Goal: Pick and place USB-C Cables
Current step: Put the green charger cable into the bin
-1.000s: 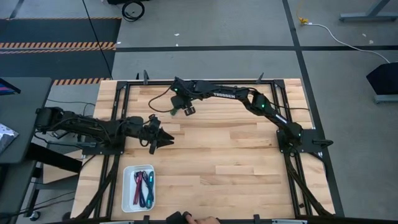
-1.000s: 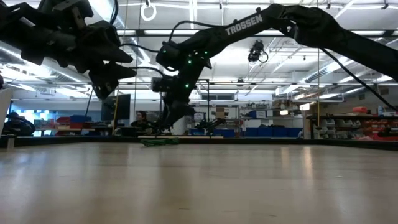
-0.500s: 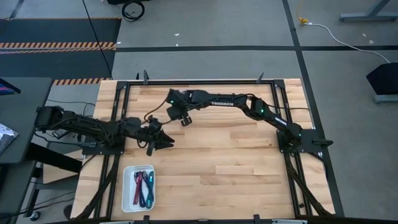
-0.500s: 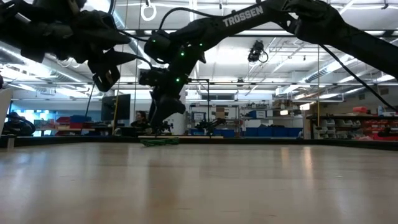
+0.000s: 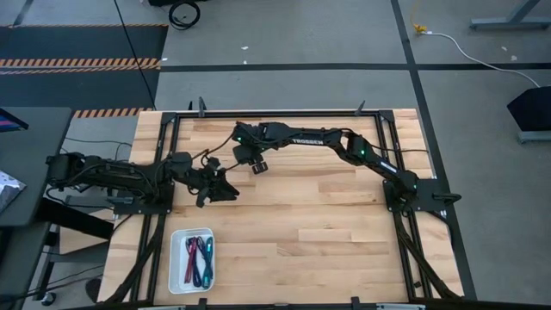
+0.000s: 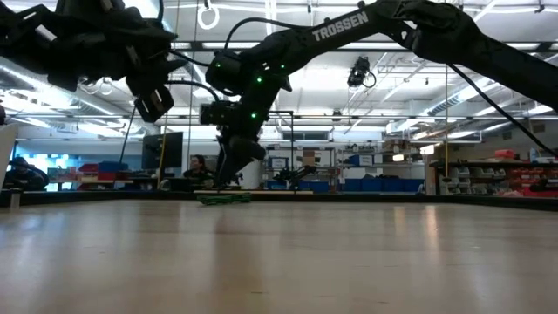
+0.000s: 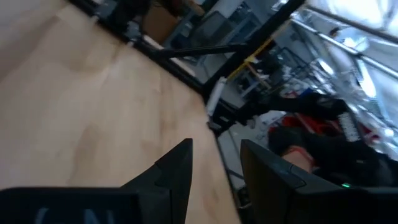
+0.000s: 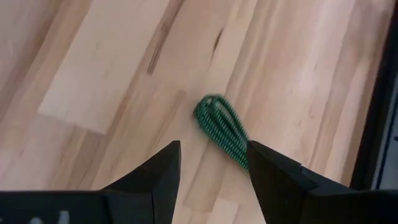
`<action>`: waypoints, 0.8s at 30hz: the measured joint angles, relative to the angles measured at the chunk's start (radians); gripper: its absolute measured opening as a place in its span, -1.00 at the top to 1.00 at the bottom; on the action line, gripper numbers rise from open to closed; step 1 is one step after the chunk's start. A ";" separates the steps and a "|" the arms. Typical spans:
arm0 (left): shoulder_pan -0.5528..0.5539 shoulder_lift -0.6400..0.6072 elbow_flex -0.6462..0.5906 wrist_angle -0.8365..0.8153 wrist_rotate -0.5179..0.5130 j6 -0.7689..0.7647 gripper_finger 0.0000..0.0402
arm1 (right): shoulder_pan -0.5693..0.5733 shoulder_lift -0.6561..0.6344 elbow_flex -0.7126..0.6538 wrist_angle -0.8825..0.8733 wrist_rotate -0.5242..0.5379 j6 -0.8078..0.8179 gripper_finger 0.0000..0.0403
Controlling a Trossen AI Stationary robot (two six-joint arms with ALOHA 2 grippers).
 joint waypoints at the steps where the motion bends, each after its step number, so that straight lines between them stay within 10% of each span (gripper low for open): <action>1: 0.000 0.000 0.000 0.021 0.013 -0.010 0.29 | 0.000 0.000 0.000 0.012 -0.001 0.004 0.06; 17: 0.000 0.000 0.000 0.155 0.126 0.058 0.29 | 0.004 0.000 -0.037 0.088 -0.022 0.172 0.06; 24: -0.005 0.000 0.000 0.154 0.156 0.204 0.29 | -0.010 -0.080 -0.029 -0.090 0.141 0.171 0.06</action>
